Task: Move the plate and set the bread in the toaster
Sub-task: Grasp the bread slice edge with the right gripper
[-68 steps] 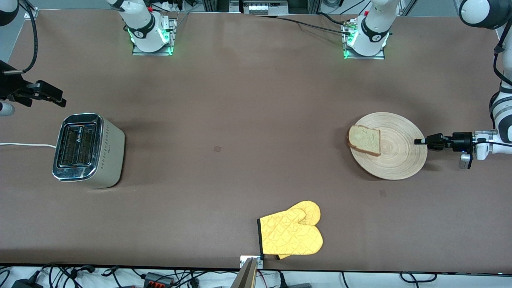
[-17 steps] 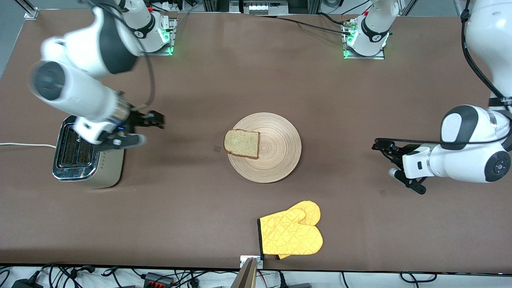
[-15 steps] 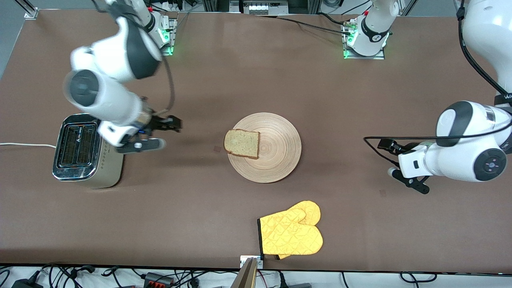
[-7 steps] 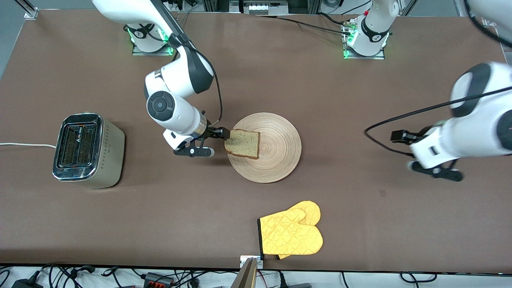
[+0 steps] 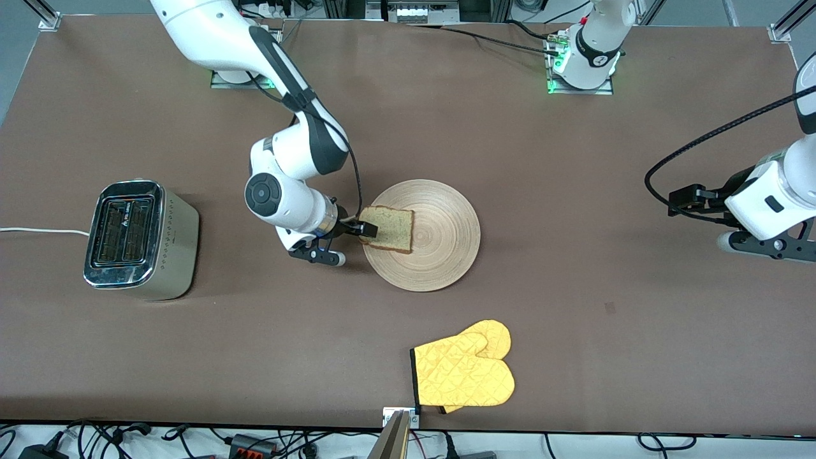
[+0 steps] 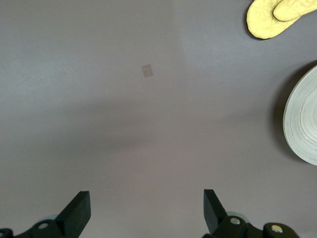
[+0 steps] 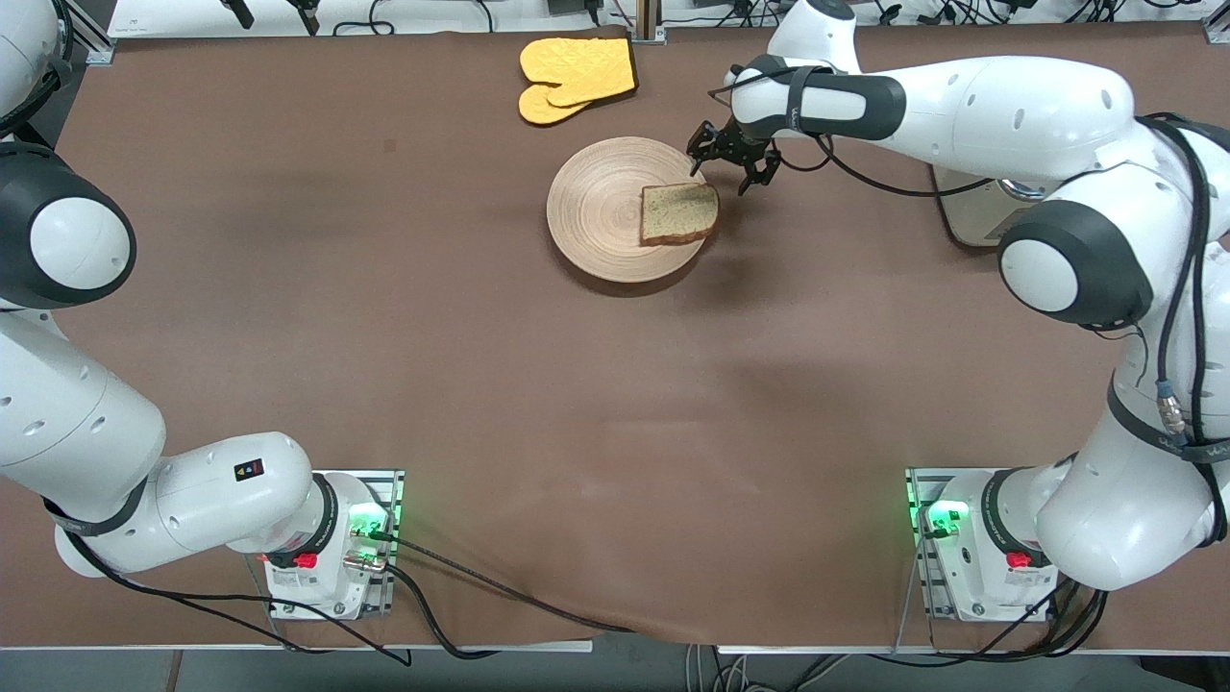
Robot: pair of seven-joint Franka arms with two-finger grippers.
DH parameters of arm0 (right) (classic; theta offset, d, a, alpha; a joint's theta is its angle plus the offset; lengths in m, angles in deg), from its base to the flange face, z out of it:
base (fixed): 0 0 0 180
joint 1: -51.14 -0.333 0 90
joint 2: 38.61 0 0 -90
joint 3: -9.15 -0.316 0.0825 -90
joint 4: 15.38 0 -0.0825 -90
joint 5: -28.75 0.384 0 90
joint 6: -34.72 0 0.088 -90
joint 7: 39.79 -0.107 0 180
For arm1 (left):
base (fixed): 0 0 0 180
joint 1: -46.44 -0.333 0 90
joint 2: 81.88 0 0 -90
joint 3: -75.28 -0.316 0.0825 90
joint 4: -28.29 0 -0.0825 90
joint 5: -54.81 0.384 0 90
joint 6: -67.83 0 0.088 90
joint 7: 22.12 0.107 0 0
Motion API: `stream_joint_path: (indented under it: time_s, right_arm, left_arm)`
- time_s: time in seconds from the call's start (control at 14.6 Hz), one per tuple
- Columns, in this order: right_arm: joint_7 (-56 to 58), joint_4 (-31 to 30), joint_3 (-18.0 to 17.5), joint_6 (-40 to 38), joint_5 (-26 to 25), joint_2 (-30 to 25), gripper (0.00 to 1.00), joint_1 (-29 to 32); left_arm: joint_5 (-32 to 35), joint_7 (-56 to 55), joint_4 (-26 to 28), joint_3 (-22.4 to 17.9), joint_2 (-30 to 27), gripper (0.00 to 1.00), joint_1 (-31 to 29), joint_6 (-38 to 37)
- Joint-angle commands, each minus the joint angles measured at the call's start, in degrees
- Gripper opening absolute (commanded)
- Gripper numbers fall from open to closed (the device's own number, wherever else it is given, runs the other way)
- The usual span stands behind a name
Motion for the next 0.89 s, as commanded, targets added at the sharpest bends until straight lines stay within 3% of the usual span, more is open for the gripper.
stream_joint_path:
  time_s: [0.0, 0.14, 0.82]
  right_arm:
    - [-1.03, 0.43, 0.53, 1.37, 5.74, 1.13, 1.0, -1.43]
    - [-1.03, 0.34, 0.53, 1.11, 6.73, 1.65, 1.0, -1.43]
    - [-0.59, 0.17, 0.53, 0.84, 6.73, 3.06, 1.0, -0.9]
  left_arm:
    - [-0.6, -1.24, -1.14, -0.87, -0.14, 1.0, -0.94, 1.48]
    - [-0.34, -1.24, -3.17, -1.05, 0.56, 1.0, -1.13, 2.18]
    - [-0.08, -1.95, -3.17, -1.05, 0.56, 1.0, -1.3, 2.89]
